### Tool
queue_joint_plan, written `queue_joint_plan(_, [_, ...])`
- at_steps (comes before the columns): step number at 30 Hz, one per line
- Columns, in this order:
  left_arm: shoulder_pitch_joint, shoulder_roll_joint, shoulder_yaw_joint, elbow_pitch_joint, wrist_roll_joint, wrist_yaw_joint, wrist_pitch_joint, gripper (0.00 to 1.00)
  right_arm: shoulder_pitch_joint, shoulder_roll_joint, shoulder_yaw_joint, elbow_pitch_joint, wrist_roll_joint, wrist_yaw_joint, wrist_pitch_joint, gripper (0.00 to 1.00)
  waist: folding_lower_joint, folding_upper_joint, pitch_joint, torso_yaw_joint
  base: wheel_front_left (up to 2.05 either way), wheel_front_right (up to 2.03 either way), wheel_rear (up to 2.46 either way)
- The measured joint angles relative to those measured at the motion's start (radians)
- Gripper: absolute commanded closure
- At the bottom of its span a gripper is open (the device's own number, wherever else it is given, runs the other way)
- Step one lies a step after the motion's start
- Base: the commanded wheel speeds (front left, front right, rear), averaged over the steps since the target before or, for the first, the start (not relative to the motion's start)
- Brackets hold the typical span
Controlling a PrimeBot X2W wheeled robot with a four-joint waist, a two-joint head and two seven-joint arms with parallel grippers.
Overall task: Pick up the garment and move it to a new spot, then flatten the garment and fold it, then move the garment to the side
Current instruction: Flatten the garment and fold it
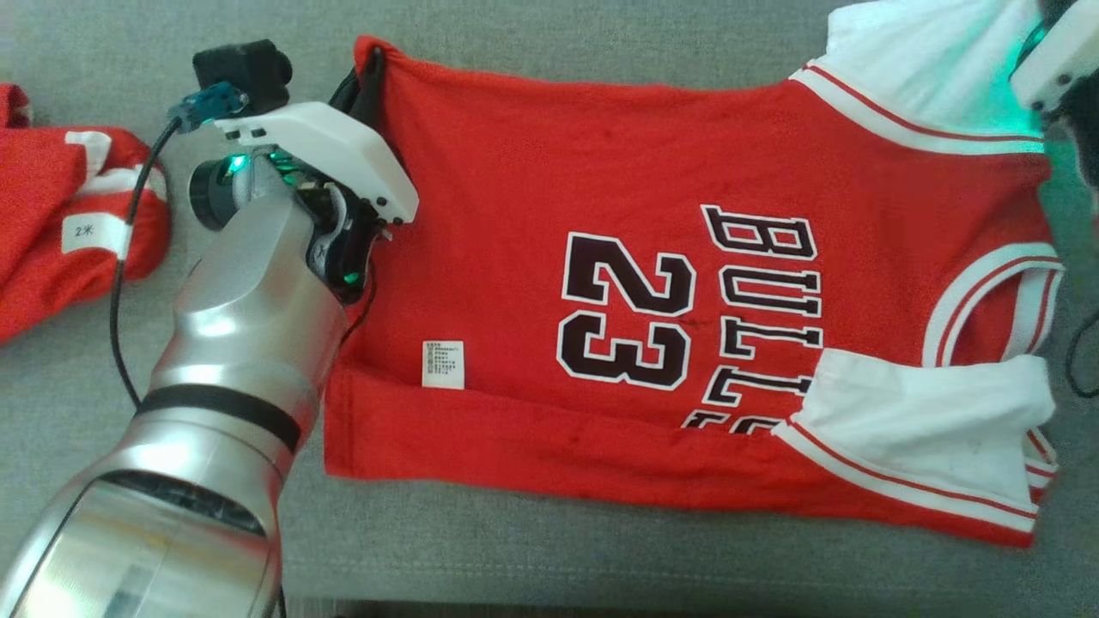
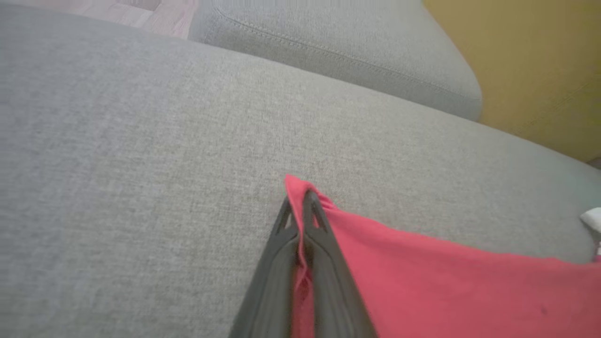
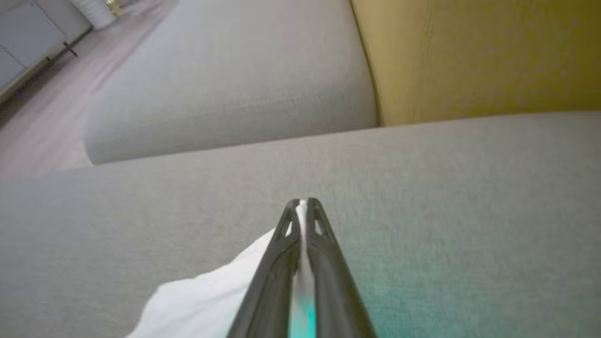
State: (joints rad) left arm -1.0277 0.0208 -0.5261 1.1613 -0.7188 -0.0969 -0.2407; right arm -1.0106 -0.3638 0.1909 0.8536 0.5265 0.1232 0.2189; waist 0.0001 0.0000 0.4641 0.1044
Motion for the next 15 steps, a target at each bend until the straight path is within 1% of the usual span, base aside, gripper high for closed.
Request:
queue_joint_plan(3, [0.002, 0.0, 0.012, -0.002, -0.005, 0.0, -0.006, 1.0, 0.031, -0.026, 0.029, -0.079, 0.055, 0.0, -0.027, 1.0, 0.0, 0.0, -0.021, -0.001, 0.0, 0.0, 0.0])
queue_joint_plan(8, [0.03, 0.004, 0.03, -0.026, -0.008, -0.004, -0.008, 1.0, 0.148, -0.068, 0.054, -0.189, 0.123, 0.0, -0.046, 1.0, 0.0, 0.0, -0.053, -0.008, 0.0, 0.0, 0.0])
queue_joint_plan(11, [0.067, 0.012, 0.055, -0.057, -0.031, -0.01, -0.009, 1.0, 0.206, -0.08, 0.064, -0.272, 0.163, 0.0, -0.052, 1.0, 0.0, 0.0, -0.07, -0.016, 0.0, 0.0, 0.0])
queue_joint_plan(15, [0.13, 0.029, 0.083, -0.12, -0.062, -0.02, -0.009, 1.0, 0.295, -0.089, 0.067, -0.415, 0.238, 0.0, -0.052, 1.0, 0.0, 0.0, -0.094, -0.027, 0.0, 0.0, 0.0])
